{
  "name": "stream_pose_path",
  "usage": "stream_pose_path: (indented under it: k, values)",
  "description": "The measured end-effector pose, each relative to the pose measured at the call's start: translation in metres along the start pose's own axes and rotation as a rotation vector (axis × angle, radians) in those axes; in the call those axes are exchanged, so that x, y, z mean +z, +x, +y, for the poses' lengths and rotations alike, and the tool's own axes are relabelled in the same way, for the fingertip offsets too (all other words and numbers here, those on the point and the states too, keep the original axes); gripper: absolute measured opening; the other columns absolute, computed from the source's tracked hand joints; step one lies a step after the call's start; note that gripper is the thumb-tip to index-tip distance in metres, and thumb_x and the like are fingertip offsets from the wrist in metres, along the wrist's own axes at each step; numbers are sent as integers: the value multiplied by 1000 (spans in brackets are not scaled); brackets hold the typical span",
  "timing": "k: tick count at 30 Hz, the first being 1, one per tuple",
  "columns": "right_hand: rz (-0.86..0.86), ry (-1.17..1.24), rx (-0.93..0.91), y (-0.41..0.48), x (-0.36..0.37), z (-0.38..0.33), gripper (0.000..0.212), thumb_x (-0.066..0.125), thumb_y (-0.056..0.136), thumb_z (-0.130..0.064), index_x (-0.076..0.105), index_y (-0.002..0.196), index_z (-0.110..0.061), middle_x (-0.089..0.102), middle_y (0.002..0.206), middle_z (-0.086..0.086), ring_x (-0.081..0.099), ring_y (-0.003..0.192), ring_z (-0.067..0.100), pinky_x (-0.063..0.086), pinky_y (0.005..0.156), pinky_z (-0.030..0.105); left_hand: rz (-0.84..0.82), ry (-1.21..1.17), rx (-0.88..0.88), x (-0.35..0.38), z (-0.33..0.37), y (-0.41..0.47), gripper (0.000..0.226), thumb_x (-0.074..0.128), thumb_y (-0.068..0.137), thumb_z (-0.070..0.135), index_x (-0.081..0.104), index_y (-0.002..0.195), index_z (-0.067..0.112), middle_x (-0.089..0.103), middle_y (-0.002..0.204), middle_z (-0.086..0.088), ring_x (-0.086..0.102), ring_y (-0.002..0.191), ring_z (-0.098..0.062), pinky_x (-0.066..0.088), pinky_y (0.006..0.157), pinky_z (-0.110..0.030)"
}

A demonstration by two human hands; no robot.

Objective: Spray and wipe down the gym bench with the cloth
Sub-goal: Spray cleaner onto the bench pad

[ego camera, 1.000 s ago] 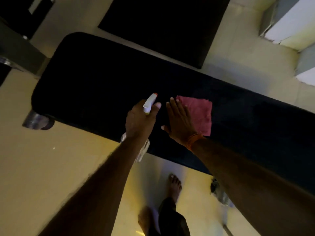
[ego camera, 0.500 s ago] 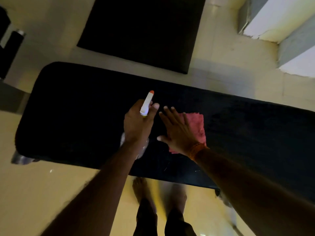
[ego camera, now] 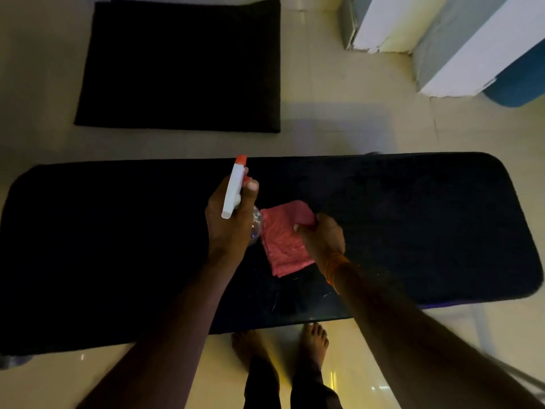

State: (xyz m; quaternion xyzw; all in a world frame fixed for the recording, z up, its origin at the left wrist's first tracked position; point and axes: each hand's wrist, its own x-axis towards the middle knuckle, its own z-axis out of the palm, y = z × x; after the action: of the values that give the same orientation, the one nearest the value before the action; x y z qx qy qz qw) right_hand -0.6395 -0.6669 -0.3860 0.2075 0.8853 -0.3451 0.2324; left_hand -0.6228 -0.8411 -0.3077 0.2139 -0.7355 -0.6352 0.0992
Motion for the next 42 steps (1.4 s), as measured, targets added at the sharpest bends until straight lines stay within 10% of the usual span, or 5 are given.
stream_pose_path:
  k: [5, 19, 27, 33, 42]
  values:
    - [61, 182, -315, -7, -27, 19, 14, 67, 95, -18, 57, 103, -17, 63, 86, -10, 59, 72, 2, 39, 54, 17, -30, 1, 58, 23, 1, -6, 15, 65, 95, 32, 61, 100, 46, 68, 94, 11, 69, 91, -12, 58, 84, -33]
    - [61, 350, -330, -16, -125, 85, 8, 62, 101, -35, 60, 109, -36, 68, 96, -15, 62, 82, -15, 46, 60, 4, -50, 180, -71, 101, -1, -52, 90, 82, 80, 47, 41, 155, 20, 53, 138, 9, 50, 109, 27, 42, 82, 3]
    - [-117, 349, -370, -54, -116, 92, 28, 53, 97, -56, 62, 118, -39, 69, 99, -18, 69, 88, 5, 60, 73, 34, 87, 471, -206, 66, -31, -94, 94, 80, 76, 52, 37, 150, 13, 42, 142, -9, 49, 130, -27, 48, 102, -41]
    - [-321, 384, -457, -106, -80, 62, 19, 55, 98, -49, 62, 116, -54, 72, 98, -12, 70, 80, 6, 57, 69, 27, -31, 82, -706, 30, -49, -126, 44, 55, 98, 52, 59, 124, 17, 66, 126, -9, 64, 105, -17, 49, 83, -31]
    - [-513, 478, -450, -123, 11, -49, 13, 57, 105, -37, 64, 114, -42, 72, 110, -17, 70, 99, 0, 56, 80, 18, -28, -584, -870, -86, -28, -99, 88, 35, 88, 82, 55, 144, 18, 66, 138, -11, 59, 132, -33, 40, 115, -59]
